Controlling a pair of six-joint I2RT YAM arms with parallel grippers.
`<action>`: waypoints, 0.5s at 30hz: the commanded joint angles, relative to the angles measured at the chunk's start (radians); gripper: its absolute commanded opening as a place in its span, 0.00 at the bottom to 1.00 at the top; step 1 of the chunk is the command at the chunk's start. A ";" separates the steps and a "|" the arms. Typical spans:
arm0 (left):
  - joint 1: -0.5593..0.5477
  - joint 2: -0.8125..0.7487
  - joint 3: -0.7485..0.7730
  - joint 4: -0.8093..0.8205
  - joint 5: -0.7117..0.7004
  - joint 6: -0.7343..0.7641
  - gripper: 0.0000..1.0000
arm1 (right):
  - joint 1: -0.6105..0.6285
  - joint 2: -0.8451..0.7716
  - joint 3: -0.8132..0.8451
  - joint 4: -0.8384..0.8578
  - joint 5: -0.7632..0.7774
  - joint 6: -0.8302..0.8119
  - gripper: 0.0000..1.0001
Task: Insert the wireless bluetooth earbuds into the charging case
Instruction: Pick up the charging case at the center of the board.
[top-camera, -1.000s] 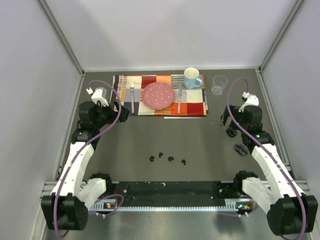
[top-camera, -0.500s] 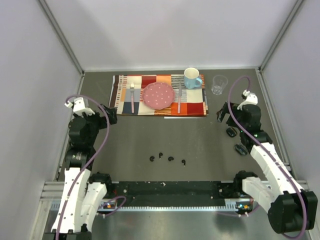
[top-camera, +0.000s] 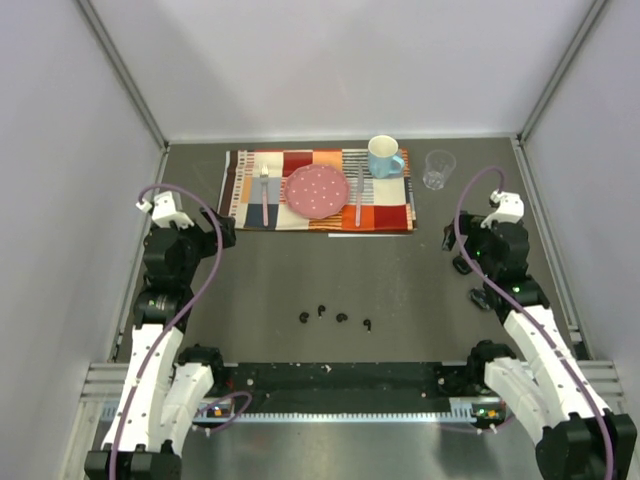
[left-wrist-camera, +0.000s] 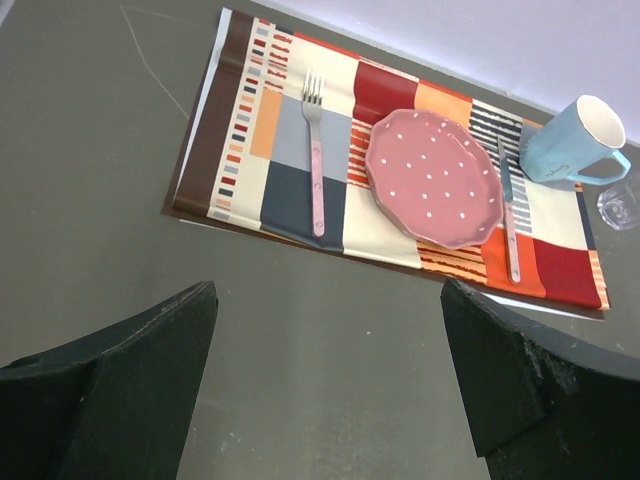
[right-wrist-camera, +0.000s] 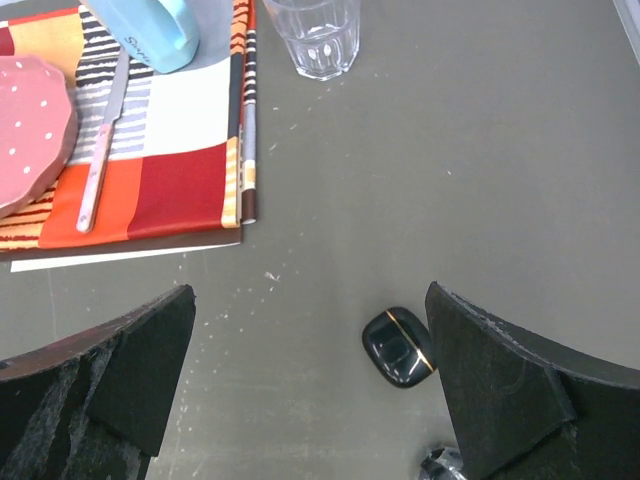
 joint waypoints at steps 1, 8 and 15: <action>0.002 0.008 0.044 0.066 0.065 0.040 0.99 | 0.008 -0.008 -0.010 0.024 0.032 -0.017 0.99; -0.001 0.034 0.039 0.156 0.266 0.132 0.99 | -0.002 0.059 0.050 -0.037 0.057 -0.081 0.99; -0.021 0.118 0.082 0.153 0.400 0.204 0.99 | -0.022 0.160 0.119 -0.210 -0.021 -0.175 0.98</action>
